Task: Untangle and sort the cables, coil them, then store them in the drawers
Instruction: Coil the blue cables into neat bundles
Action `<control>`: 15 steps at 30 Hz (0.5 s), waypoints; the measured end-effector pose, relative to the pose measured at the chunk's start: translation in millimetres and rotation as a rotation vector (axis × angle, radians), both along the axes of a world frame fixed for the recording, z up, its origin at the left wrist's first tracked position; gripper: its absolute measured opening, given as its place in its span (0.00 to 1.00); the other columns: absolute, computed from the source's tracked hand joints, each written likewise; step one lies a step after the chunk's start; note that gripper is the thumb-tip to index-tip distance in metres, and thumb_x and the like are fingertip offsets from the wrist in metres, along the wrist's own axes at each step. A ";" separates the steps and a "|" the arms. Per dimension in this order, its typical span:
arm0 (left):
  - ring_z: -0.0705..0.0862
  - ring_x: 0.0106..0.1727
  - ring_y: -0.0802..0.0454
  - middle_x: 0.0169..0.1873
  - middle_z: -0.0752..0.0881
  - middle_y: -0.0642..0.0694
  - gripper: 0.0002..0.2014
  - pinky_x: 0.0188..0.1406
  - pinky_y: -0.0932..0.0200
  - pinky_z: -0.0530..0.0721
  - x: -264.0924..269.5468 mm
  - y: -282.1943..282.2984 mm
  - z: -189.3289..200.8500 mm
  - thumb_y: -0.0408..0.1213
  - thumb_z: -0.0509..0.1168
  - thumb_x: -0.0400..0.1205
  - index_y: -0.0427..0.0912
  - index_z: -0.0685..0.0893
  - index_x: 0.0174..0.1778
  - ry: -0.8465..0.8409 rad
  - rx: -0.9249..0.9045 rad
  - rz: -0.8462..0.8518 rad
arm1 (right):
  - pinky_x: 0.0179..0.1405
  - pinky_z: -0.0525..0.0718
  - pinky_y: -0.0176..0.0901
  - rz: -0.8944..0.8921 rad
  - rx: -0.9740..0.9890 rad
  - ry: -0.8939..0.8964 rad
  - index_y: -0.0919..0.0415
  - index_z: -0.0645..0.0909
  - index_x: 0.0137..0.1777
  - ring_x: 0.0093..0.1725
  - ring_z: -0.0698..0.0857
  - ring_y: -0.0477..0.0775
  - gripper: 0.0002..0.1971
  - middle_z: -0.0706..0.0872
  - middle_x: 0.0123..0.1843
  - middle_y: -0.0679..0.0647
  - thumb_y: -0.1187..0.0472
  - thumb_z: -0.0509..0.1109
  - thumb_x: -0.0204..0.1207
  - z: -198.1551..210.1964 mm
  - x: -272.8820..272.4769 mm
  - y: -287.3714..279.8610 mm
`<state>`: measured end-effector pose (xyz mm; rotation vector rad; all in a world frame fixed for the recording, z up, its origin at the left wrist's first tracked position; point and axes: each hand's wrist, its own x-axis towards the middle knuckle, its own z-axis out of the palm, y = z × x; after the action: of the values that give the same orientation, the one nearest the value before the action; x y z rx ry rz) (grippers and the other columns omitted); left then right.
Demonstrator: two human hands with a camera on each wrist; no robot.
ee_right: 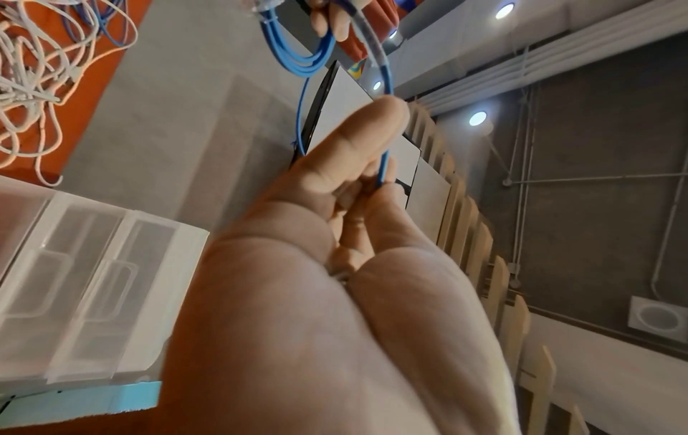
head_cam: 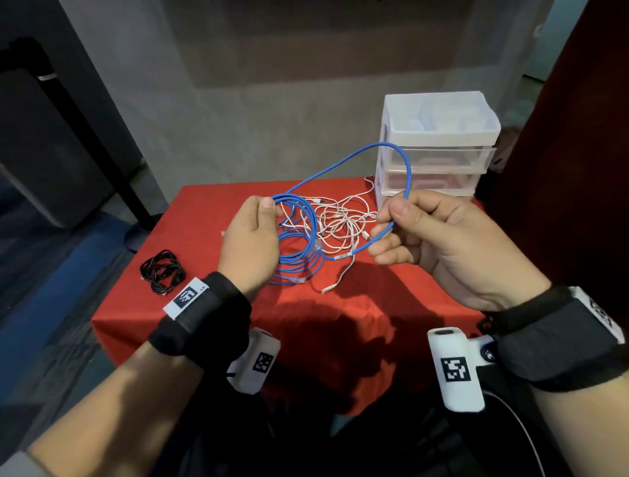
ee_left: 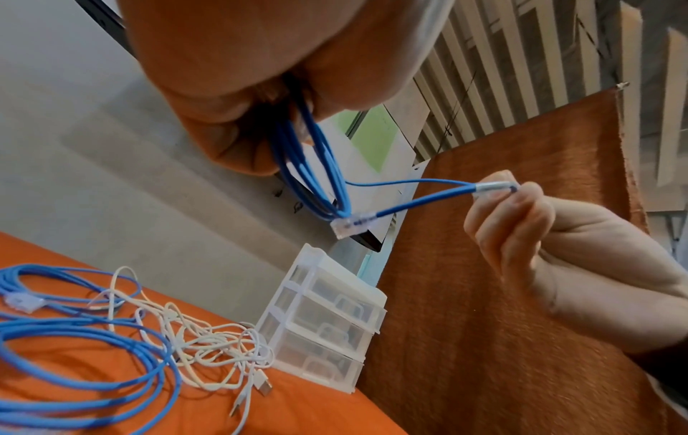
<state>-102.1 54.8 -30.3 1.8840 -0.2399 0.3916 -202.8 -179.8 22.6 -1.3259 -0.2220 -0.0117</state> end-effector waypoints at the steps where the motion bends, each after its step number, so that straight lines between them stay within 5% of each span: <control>1: 0.74 0.31 0.53 0.24 0.78 0.62 0.16 0.42 0.39 0.80 0.9 0.0 -0.4 0.61 0.50 0.84 0.64 0.79 0.39 0.003 0.002 0.018 | 0.39 0.91 0.42 -0.002 -0.002 -0.001 0.66 0.84 0.49 0.36 0.91 0.54 0.10 0.89 0.41 0.63 0.59 0.67 0.80 0.6 -1.6 0.6; 8: 0.73 0.29 0.58 0.26 0.75 0.59 0.16 0.40 0.50 0.72 2.0 -1.6 -7.9 0.48 0.52 0.91 0.53 0.78 0.40 0.053 -0.004 0.068 | 0.37 0.91 0.40 -0.006 0.069 0.009 0.67 0.84 0.48 0.36 0.91 0.55 0.11 0.89 0.41 0.63 0.58 0.67 0.78 -1.3 -10.5 1.1; 13: 0.71 0.26 0.56 0.24 0.74 0.58 0.16 0.33 0.52 0.74 -21.4 -22.0 0.7 0.52 0.52 0.88 0.50 0.79 0.41 0.120 -0.124 -0.064 | 0.37 0.91 0.41 -0.100 -0.009 0.007 0.67 0.85 0.50 0.36 0.89 0.53 0.12 0.87 0.41 0.62 0.57 0.70 0.77 -17.5 0.8 14.8; 15: 0.68 0.23 0.60 0.22 0.71 0.58 0.16 0.27 0.56 0.72 -35.2 -34.9 10.8 0.46 0.52 0.92 0.45 0.78 0.43 0.181 -0.246 -0.156 | 0.35 0.89 0.42 -0.203 -0.082 -0.021 0.63 0.85 0.56 0.36 0.86 0.51 0.10 0.85 0.44 0.58 0.58 0.70 0.81 -27.2 7.9 23.8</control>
<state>-137.3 19.9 -19.5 1.6345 -0.2053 0.1359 -194.9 -156.0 -4.6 -1.4260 -0.1060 -0.1902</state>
